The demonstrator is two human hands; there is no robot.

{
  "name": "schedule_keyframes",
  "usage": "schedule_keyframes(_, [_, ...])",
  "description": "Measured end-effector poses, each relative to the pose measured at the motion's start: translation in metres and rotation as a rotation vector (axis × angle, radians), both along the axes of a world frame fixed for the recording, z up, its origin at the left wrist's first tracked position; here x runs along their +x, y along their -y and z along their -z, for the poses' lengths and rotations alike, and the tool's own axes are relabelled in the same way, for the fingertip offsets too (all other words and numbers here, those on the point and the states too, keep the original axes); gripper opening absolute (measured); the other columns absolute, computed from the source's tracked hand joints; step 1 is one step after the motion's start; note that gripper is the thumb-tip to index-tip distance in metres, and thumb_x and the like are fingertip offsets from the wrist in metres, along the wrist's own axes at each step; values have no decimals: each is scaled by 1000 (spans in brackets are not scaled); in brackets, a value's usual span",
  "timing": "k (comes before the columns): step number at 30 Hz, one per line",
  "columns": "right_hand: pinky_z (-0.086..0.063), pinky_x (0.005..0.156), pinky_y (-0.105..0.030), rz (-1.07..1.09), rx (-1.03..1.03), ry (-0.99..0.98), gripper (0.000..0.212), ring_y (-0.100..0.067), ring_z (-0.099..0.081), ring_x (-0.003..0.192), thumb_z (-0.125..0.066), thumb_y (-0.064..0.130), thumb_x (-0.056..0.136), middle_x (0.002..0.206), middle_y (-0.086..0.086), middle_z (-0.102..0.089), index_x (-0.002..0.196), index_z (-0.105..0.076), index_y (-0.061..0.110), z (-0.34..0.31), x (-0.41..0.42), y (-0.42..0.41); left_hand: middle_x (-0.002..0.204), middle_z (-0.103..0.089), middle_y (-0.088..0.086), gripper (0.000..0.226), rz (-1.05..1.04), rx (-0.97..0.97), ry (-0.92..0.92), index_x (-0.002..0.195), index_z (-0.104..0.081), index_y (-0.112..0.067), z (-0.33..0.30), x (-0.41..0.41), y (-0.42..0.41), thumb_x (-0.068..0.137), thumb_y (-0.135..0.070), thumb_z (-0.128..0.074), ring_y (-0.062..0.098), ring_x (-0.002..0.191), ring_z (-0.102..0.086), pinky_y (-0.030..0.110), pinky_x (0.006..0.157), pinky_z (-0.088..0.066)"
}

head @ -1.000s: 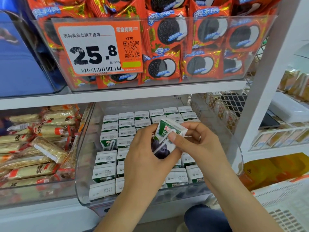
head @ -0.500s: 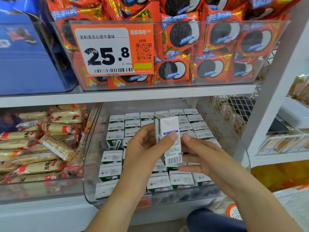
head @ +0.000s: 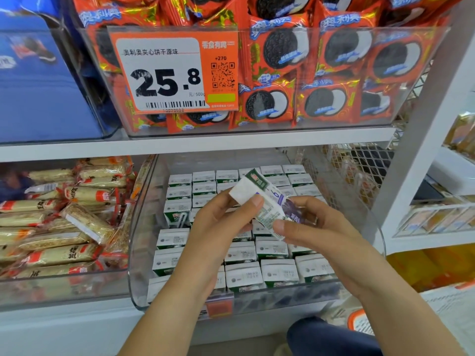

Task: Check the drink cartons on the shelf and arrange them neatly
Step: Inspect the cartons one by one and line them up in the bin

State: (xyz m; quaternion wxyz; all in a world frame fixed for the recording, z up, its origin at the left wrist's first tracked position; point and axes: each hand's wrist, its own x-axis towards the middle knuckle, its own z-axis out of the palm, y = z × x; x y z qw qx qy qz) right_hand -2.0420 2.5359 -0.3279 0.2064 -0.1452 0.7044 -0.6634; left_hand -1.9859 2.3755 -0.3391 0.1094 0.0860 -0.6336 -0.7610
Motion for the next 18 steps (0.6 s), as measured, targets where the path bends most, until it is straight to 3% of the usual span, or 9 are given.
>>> schedule_keyframes(5, [-56, 65, -20, 63, 88, -210, 51, -6, -69, 75, -85, 5, 61, 90, 16, -71, 100, -60, 27, 1, -1, -3, 96, -75, 3, 55, -45, 64, 27, 109, -69, -15, -1, -1, 2, 64, -46, -67, 16, 91, -68, 29, 75, -55])
schedule_keyframes(11, [-54, 62, -18, 65, 24, -233, 56, -6, -68, 79, -82, -1, 63, 96, 14, -71, 103, -59, 31, 2, -1, -2, 97, -75, 5, 48, -67, 109, -21, 111, -69, -13, 1, 0, 3, 69, -37, -68, 13, 87, -70, 22, 71, -55])
schedule_keyframes(16, [-57, 67, -23, 5, -75, -30, 67, -11, -70, 86, -77, 34, 54, 99, 3, -73, 117, -58, 28, 1, -4, -3, 97, -75, 6, 48, -96, 148, -29, 107, -70, -14, 2, -1, 7, 65, -39, -71, 17, 89, -70, 25, 77, -57])
schedule_keyframes(18, [-57, 68, -23, -6, -91, 4, 61, -14, -70, 88, -73, 36, 57, 96, -4, -74, 115, -61, 23, 1, -5, -5, 98, -75, 6, 52, -88, 152, -37, 111, -69, -13, 2, 0, 7, 65, -38, -71, 15, 90, -70, 24, 76, -56])
